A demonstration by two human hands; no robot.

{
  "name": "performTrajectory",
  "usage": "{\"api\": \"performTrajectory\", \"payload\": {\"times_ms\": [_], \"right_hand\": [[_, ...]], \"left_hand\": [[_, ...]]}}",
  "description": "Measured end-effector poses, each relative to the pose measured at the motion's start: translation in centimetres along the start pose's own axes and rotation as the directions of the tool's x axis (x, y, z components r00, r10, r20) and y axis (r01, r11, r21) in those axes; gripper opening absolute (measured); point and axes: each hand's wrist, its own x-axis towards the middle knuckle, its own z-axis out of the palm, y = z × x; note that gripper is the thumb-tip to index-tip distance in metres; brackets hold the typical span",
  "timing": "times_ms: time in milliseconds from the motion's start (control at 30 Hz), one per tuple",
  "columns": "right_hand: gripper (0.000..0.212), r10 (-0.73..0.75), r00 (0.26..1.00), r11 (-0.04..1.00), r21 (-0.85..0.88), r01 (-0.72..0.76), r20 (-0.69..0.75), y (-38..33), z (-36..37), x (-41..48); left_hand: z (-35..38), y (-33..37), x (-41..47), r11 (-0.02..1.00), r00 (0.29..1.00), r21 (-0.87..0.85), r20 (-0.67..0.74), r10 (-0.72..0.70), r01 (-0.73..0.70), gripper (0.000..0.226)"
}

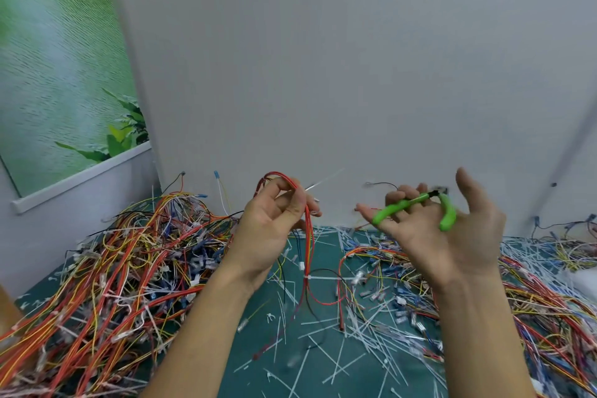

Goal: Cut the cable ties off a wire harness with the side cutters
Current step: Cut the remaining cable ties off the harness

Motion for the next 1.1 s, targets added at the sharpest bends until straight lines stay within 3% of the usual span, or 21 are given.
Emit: {"api": "performTrajectory", "payload": {"times_ms": [67,133,233,300,500,700,1100], "right_hand": [[0.043,0.143,0.975,0.985,-0.12,-0.124,0.168,-0.1,0.7,-0.7],[0.055,0.321,0.9,0.921,-0.32,-0.224,0.295,0.0,1.4,-1.2],[0.072,0.539,0.778,0.766,-0.571,-0.295,0.322,0.7,1.8,-1.8],[0.07,0.597,0.752,0.675,-0.682,-0.281,0.281,1.1,2.1,-1.9],[0.047,0.578,0.778,0.621,-0.751,-0.225,0.245,1.3,2.0,-1.8],[0.049,0.553,0.78,0.605,-0.785,-0.133,0.294,1.6,1.6,-1.8],[0.049,0.566,0.776,0.611,-0.774,-0.168,0.279,1.5,1.9,-1.9]], "left_hand": [[0.2,-0.2,0.0,0.999,0.999,0.02,-0.036,0.037,-0.036,0.017],[0.5,-0.4,0.0,0.998,0.997,-0.011,-0.046,0.061,-0.062,0.012],[0.4,-0.3,0.1,0.996,0.994,-0.032,-0.07,0.079,-0.082,0.007],[0.1,-0.2,0.1,0.996,0.992,-0.006,-0.087,0.093,-0.093,0.008],[-0.1,0.0,0.1,0.995,0.989,0.051,-0.117,0.087,-0.082,0.014],[-0.2,0.0,-0.1,0.987,0.992,0.127,-0.077,0.105,-0.095,0.027],[-0.2,-0.2,-0.2,0.98,0.988,0.156,-0.068,0.137,-0.125,0.028]]}}
